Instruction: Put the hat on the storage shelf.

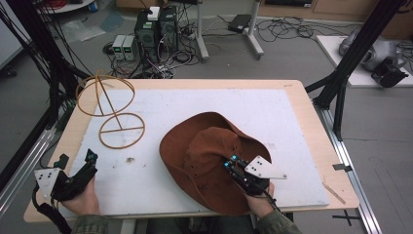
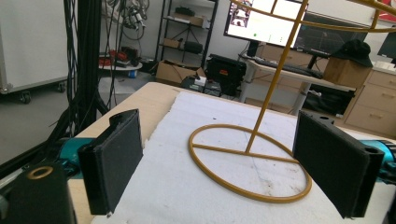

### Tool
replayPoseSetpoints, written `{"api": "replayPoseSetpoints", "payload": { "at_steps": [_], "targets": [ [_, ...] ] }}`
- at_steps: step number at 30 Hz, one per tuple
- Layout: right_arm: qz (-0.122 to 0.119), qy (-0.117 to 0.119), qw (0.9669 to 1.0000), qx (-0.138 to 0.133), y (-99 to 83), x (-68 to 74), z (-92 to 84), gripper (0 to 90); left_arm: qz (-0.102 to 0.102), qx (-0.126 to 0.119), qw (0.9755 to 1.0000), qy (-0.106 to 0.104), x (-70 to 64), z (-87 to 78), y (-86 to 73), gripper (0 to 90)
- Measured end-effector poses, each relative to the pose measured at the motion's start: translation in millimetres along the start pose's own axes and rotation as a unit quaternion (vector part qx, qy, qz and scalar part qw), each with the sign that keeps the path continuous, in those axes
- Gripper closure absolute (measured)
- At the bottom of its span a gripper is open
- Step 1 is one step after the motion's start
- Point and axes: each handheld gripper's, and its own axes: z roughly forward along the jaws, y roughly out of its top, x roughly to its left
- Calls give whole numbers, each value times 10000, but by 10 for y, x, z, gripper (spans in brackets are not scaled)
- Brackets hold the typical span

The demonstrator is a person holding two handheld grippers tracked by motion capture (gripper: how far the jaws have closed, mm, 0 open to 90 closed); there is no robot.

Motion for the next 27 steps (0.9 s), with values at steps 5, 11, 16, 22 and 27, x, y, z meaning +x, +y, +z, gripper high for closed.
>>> {"api": "replayPoseSetpoints", "payload": {
  "at_steps": [5, 11, 16, 22, 27],
  "targets": [
    [-29, -86, 9996, -275, 60, -27, -58, 880, 5, 12, 10000, -6, 1, 2, -1, 163],
    [133, -151, 9976, -663, 213, -160, -71, 880, 15, 16, 10000, -19, -12, 2, -2, 163],
    [156, -158, 9963, -829, 369, -228, -34, 880, 11, 15, 10000, -9, -9, 6, -4, 163],
    [105, -102, 9948, -1008, 691, -288, 6, 880, -3, 26, 10000, -21, -7, 13, -6, 163],
    [69, -51, 9931, -1174, 1036, -302, 80, 879, -23, 37, 10000, -59, -31, 20, -11, 163]
  ]
}}
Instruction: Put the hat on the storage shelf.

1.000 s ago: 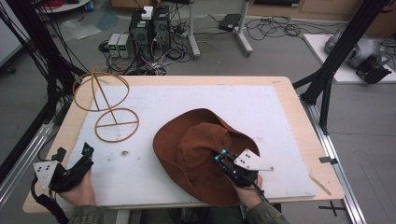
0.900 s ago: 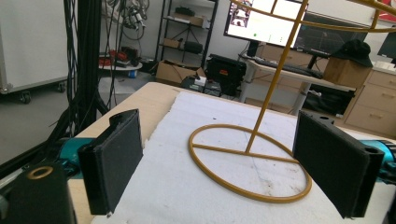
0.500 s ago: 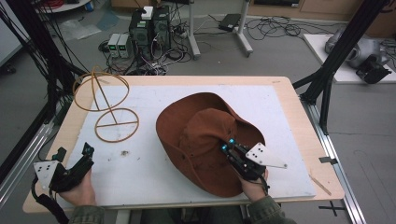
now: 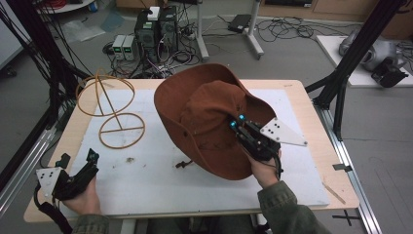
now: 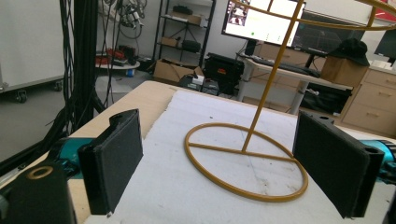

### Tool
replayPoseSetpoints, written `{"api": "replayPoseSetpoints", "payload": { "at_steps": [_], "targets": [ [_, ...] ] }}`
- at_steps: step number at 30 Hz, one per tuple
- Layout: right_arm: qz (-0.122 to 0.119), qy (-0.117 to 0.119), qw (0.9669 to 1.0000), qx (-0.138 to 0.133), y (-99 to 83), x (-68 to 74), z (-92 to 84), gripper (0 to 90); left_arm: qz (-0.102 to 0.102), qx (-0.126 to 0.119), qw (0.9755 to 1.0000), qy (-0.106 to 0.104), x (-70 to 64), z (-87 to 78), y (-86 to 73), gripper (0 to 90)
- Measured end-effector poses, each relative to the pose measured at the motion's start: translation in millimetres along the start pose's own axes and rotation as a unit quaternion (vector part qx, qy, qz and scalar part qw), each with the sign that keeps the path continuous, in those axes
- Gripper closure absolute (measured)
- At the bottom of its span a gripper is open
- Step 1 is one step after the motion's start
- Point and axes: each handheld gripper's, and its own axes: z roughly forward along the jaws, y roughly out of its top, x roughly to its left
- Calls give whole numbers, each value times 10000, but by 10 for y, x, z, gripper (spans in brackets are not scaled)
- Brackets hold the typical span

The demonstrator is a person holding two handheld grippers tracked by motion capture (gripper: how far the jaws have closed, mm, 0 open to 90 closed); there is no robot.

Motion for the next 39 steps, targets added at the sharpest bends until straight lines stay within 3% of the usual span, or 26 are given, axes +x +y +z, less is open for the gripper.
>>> {"api": "replayPoseSetpoints", "payload": {
  "at_steps": [9, 14, 19, 20, 25, 32, 39],
  "targets": [
    [25, 177, 9998, -62, 375, 48, 331, 879, -44, -12, 10000, -81, -40, 18, -14, 163],
    [-61, 393, 9990, -196, 645, 202, 637, 879, -67, -4, 9999, -86, -40, 24, -16, 163],
    [-33, 453, 9986, -268, 777, 297, 839, 879, -144, -19, 9999, -63, -14, 27, -16, 163],
    [13, 487, 9984, -289, 831, 338, 967, 879, -150, -26, 9999, -61, -6, 26, -15, 163],
    [12, 574, 9977, -348, 857, 394, 1206, 879, -227, -53, 9997, -36, 16, 20, -13, 163],
    [139, 745, 9957, -539, 738, 537, 1664, 879, -266, -52, 9996, -45, 27, 11, -16, 163],
    [184, 939, 9929, -713, 652, 681, 1970, 879, -357, -77, 9993, -12, 67, 3, -13, 163]
  ]
}}
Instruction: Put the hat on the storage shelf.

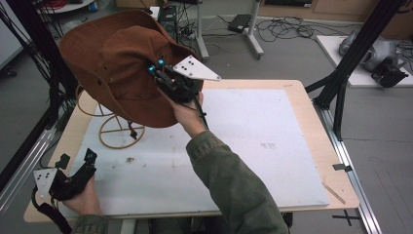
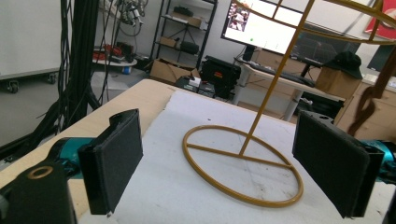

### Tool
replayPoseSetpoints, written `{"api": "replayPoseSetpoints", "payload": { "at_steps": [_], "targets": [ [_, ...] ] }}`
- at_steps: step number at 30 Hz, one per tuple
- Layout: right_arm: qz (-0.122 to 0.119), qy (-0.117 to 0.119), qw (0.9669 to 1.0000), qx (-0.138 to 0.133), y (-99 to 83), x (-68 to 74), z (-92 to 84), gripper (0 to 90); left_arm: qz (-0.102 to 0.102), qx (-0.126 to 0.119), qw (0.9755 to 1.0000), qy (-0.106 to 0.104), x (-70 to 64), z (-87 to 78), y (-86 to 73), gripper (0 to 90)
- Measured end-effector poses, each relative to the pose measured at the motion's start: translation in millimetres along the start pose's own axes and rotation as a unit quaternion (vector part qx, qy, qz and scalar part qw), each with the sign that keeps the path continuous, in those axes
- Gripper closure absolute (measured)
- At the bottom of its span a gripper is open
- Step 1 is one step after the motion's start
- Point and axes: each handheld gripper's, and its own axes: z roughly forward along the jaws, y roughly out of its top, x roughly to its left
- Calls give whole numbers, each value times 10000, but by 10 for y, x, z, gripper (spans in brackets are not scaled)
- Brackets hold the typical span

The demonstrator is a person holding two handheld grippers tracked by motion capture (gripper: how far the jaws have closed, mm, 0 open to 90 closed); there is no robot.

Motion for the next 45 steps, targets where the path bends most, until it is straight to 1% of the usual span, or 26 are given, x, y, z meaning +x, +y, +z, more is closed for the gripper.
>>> {"api": "replayPoseSetpoints", "payload": {
  "at_steps": [1, 2, 3, 7, 9, 10, 13, 15, 16, 19, 20, 23, 24, 25, 27, 28, 30, 31, 32, 33, 37, 40, 42, 43, 44, 45],
  "targets": [
    [50, 56, 10000, -16, -23, 32, 78, 879, -13, -3, 10000, -1, 6, -2, 2, 163],
    [50, 56, 10000, -16, -23, 32, 78, 879, -29, -19, 10000, 4, 11, -2, 4, 163],
    [39, 115, 9999, -6, -49, 85, 180, 879, -41, -18, 10000, 10, 17, -5, 5, 163],
    [22, 174, 9998, 25, -75, 147, 297, 879, -81, -44, 10000, 15, 25, -15, 11, 163],
    [58, 244, 9997, 32, -110, 223, 430, 879, -91, -52, 9999, 4, 21, -23, 14, 163],
    [58, 244, 9997, 32, -110, 223, 430, 879, -84, -49, 10000, 5, 19, -26, 14, 163],
    [78, 311, 9995, 19, -134, 273, 523, 879, -65, -38, 10000, -11, 15, -30, 13, 163],
    [88, 359, 9993, 53, -163, 318, 611, 878, -57, -40, 10000, -19, 15, -37, 13, 163],
    [88, 359, 9993, 53, -163, 318, 611, 878, -57, -40, 10000, -19, 15, -37, 13, 163],
    [101, 384, 9992, 102, -200, 357, 692, 878, -50, -54, 10000, -1, 26, -49, 15, 163],
    [101, 384, 9992, 102, -200, 357, 692, 878, -50, -54, 10000, -1, 26, -49, 15, 163],
    [114, 438, 9987, 250, -268, 388, 749, 878, -52, -38, 10000, 6, 38, -59, 20, 163],
    [114, 438, 9987, 250, -268, 388, 749, 878, -55, -39, 10000, 5, 40, -60, 20, 163],
    [68, 468, 9982, 367, -310, 409, 779, 877, -60, -42, 10000, 9, 42, -61, 20, 163],
    [34, 478, 9979, 444, -350, 425, 804, 877, -61, -44, 10000, 8, 43, -61, 19, 163],
    [34, 478, 9979, 444, -350, 425, 804, 877, -57, -43, 10000, 2, 43, -59, 19, 163],
    [43, 495, 9974, 531, -398, 433, 824, 876, -47, -25, 10000, -9, 42, -55, 17, 163],
    [68, 456, 9968, 659, -453, 433, 848, 875, -54, -26, 10000, -16, 37, -53, 15, 163],
    [68, 456, 9968, 659, -453, 433, 848, 875, -55, -27, 10000, -22, 34, -53, 15, 163],
    [44, 445, 9962, 750, -497, 426, 863, 874, -26, -20, 10000, -35, 33, -53, 15, 163],
    [83, 463, 9957, 793, -525, 420, 880, 871, -9, -7, 10000, -61, 20, -47, 10, 163],
    [65, 546, 9946, 874, -524, 421, 880, 866, -12, 3, 10000, -74, 16, -42, 8, 163],
    [68, 560, 9945, 884, -523, 421, 881, 856, -9, 2, 10000, -71, 14, -41, 7, 163],
    [110, 552, 9942, 912, -525, 412, 886, 829, -8, 0, 10000, -70, 13, -41, 7, 163],
    [110, 552, 9942, 912, -525, 412, 886, 829, -8, 1, 10000, -72, 12, -41, 7, 163],
    [104, 544, 9940, 945, -529, 398, 890, 804, -11, -1, 10000, -76, 11, -41, 7, 163]
  ]
}}
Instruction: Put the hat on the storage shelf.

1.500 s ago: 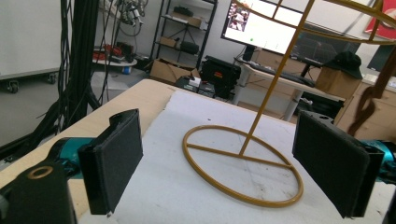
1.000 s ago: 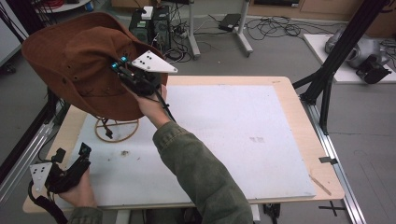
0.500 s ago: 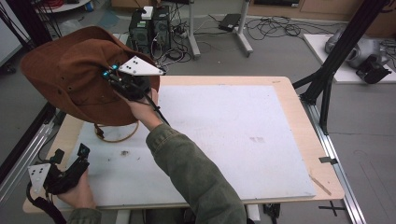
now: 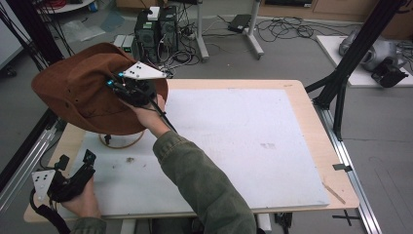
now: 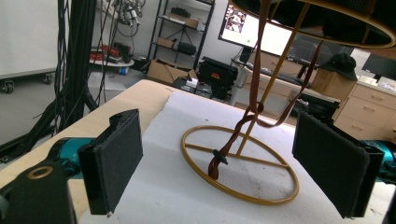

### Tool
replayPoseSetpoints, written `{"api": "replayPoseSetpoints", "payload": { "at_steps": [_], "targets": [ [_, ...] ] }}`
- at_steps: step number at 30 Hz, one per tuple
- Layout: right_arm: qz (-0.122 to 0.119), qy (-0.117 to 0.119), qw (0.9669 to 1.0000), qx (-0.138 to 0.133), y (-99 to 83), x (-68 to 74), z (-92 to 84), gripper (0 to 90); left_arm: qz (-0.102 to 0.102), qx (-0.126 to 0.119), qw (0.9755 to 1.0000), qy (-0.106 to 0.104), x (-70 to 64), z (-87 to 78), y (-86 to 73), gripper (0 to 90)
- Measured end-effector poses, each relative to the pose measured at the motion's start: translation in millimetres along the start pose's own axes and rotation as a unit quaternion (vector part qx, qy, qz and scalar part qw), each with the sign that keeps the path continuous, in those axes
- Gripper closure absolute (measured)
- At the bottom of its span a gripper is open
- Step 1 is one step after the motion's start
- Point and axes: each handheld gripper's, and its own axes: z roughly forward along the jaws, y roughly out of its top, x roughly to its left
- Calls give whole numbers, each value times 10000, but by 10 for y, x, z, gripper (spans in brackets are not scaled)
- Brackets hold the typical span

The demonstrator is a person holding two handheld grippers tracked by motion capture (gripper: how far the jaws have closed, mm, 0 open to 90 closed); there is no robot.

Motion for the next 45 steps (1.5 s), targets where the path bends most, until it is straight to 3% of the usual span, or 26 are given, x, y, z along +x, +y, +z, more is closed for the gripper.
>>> {"api": "replayPoseSetpoints", "payload": {
  "at_steps": [6, 11, 16, 22, 27, 28, 30, 31, 33, 34, 35, 36, 38, 39, 40, 41, 42, 43, 44, 45],
  "targets": [
    [-85, 62, 9999, -23, 21, -15, -17, 677, 7, 0, 10000, 0, -4, 2, -1, 163],
    [45, 164, 9999, 19, 64, -70, -73, 425, 18, 5, 10000, -10, -7, 1, -1, 163],
    [46, 277, 9996, 21, 130, -128, -154, 300, 8, -15, 10000, -16, -11, 10, -1, 163],
    [3, 170, 9999, -26, 253, -184, -330, 211, 54, -38, 10000, -18, -12, 18, 9, 163],
    [-202, -198, 9996, -79, 471, -329, -890, 191, 79, -47, 10000, 32, 8, 15, 19, 163],
    [-202, -198, 9996, -79, 471, -329, -890, 191, 79, -56, 9999, 26, 4, 15, 21, 163],
    [-246, -376, 9989, -144, 546, -407, -1144, 191, 94, -75, 9999, 22, -7, 12, 25, 163],
    [-289, -583, 9977, -207, 588, -483, -1415, 192, 96, -77, 9999, 21, -14, 10, 27, 163],
    [-309, -637, 9973, -207, 593, -514, -1516, 192, 123, -63, 9999, 12, -23, 6, 28, 163],
    [-298, -896, 9953, -221, 568, -604, -1831, 192, 124, -64, 9999, -5, -35, 8, 27, 163],
    [-326, -975, 9945, -219, 550, -639, -1937, 192, 124, -64, 9999, -5, -35, 8, 27, 163],
    [-326, -975, 9945, -219, 550, -639, -1937, 192, 155, -53, 9999, -19, -42, 6, 27, 163],
    [-289, -1228, 9918, -200, 478, -728, -2263, 192, 158, -55, 9999, -38, -60, 4, 26, 163],
    [-257, -1378, 9899, -209, 436, -762, -2411, 192, 153, -55, 9999, -51, -70, 3, 24, 163],
    [-207, -1719, 9846, -226, 323, -814, -2713, 192, 178, -39, 9998, -60, -76, -3, 24, 163],
    [-224, -1877, 9817, -220, 271, -835, -2822, 192, 175, -36, 9998, -66, -84, -8, 24, 163],
    [-209, -2122, 9767, -228, 179, -862, -3001, 193, 196, -65, 9998, -70, -96, -12, 25, 163],
    [-209, -2122, 9767, -228, 179, -862, -3001, 193, 220, -65, 9997, -78, -100, -18, 29, 163],
    [-139, -2500, 9679, -201, 38, -904, -3267, 193, 225, -73, 9997, -76, -102, -20, 32, 163],
    [-139, -2500, 9679, -201, 38, -904, -3267, 193, 201, -74, 9997, -69, -103, -21, 32, 163]
  ]
}}
